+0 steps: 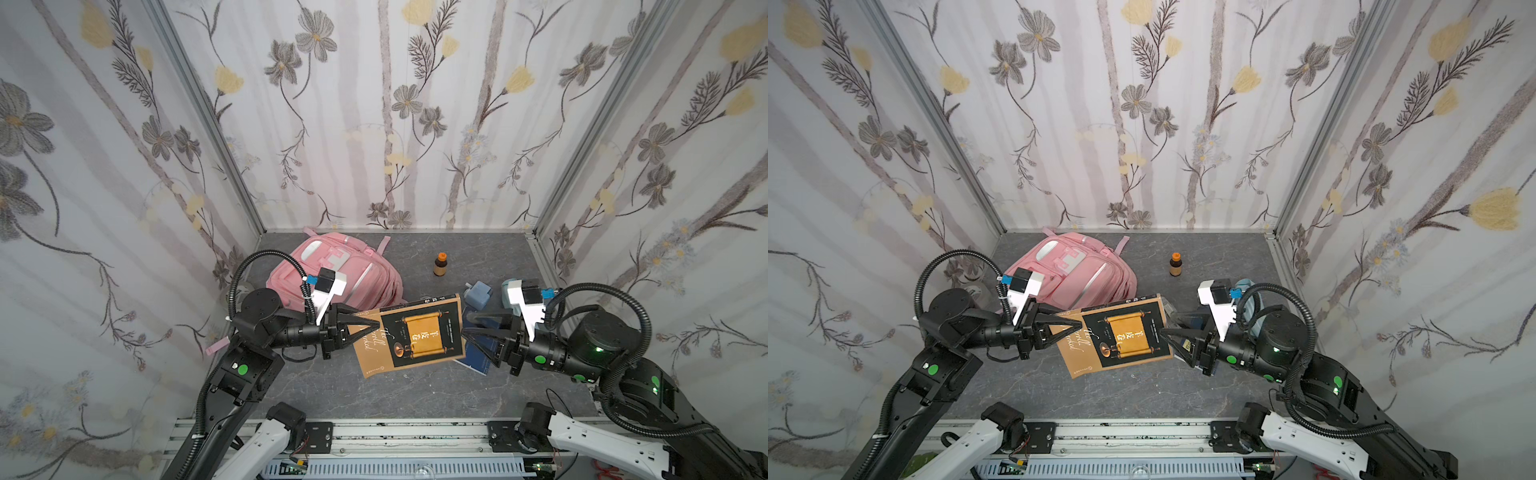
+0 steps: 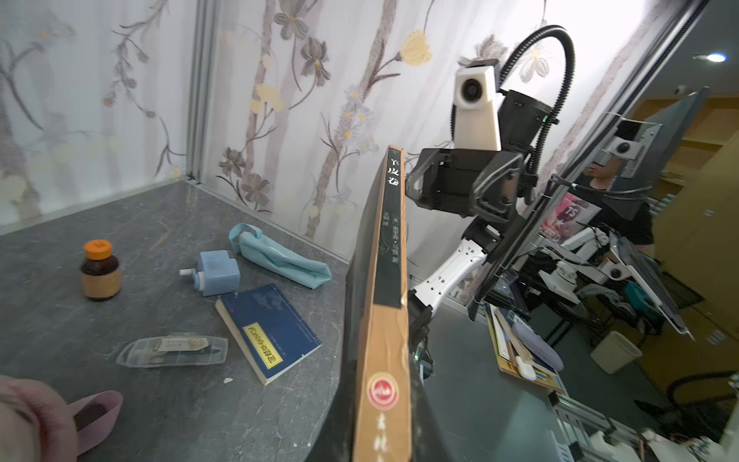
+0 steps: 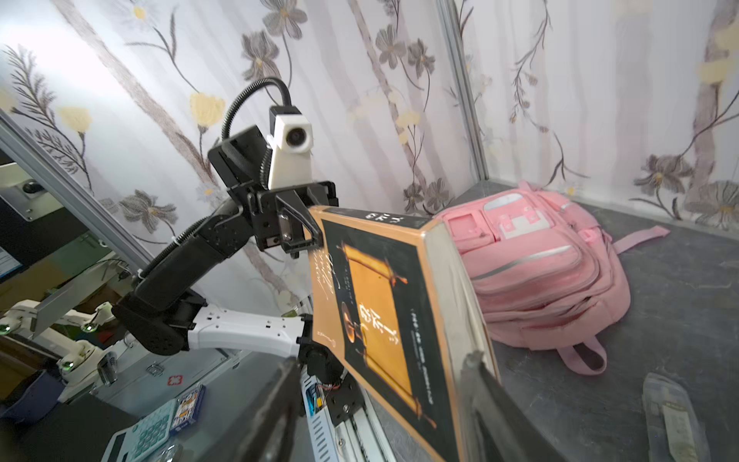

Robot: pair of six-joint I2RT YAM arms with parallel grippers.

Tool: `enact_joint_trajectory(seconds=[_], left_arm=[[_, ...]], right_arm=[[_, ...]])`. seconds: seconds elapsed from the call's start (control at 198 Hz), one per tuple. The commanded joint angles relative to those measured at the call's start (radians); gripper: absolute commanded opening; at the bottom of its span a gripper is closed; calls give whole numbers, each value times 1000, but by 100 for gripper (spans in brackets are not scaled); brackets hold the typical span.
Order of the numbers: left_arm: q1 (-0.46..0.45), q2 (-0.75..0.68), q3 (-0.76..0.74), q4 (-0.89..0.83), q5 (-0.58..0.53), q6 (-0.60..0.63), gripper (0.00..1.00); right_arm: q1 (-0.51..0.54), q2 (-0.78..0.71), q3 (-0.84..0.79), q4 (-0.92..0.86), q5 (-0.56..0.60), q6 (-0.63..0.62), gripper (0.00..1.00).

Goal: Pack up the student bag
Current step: 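Lift the brown book between both grippers and raise it upright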

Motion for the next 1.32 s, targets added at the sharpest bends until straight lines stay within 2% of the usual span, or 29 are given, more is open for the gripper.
enact_joint_trajectory(seconds=[0.0, 0.162, 0.278, 0.39, 0.526, 0.628, 0.759, 0.845, 0.977, 1.114, 1.225, 1.296, 1.311], left_arm=[[3, -8, 37, -2, -35, 46, 0], [2, 21, 56, 49, 36, -17, 0], [2, 26, 61, 82, 60, -40, 0], [3, 29, 67, 108, 80, -63, 0], [1, 35, 63, 171, 107, -118, 0], [1, 31, 50, 227, 115, -158, 0], [1, 23, 11, 331, 115, -227, 0], [2, 16, -5, 346, 98, -229, 0], [2, 18, -7, 378, 94, -239, 0], [1, 25, -1, 383, 91, -240, 0], [2, 18, -1, 378, 62, -232, 0], [1, 10, 14, 300, -15, -187, 0], [1, 8, 19, 270, -46, -169, 4]], right_arm=[[-2, -11, 23, 55, 143, -114, 99], [-1, 69, 93, 30, -15, -252, 99], [-1, 149, 134, 9, -74, -304, 99], [-1, 203, 147, 27, -139, -315, 99], [-10, 246, 154, 26, -237, -309, 92], [-27, 263, 151, 32, -307, -293, 83], [-59, 274, 136, 71, -441, -246, 64], [-82, 280, 121, 108, -539, -197, 50], [-102, 286, 95, 148, -633, -126, 36], [-107, 287, 75, 155, -650, -89, 30], [-116, 281, 74, 156, -647, -81, 0], [-122, 268, 76, 156, -616, -78, 0], [-125, 264, 76, 156, -603, -75, 0]])
